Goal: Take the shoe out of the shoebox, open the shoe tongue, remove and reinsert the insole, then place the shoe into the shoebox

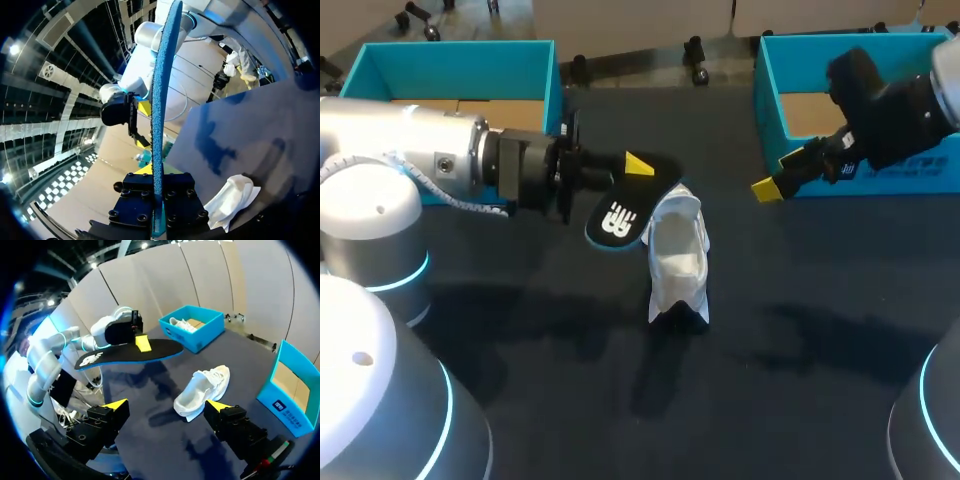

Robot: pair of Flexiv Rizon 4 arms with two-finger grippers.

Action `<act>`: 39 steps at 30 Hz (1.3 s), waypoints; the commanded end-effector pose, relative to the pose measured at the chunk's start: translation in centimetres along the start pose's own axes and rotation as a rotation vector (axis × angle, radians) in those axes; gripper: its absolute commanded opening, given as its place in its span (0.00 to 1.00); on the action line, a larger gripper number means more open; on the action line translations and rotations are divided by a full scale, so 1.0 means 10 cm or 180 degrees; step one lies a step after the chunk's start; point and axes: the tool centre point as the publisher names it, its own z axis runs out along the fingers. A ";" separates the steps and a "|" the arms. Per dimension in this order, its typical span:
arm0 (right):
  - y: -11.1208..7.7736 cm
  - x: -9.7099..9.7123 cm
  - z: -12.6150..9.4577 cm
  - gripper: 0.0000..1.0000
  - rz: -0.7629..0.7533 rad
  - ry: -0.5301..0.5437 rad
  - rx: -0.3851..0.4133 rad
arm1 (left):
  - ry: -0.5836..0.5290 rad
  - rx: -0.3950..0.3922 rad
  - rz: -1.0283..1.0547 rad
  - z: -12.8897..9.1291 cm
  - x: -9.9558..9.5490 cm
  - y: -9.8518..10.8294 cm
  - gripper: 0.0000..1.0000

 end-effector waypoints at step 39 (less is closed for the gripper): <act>-0.13 -0.34 0.33 1.00 -0.1047 -0.0397 0.0514 | -0.0129 -0.0292 -0.0662 -0.10 0.48 0.00 0.00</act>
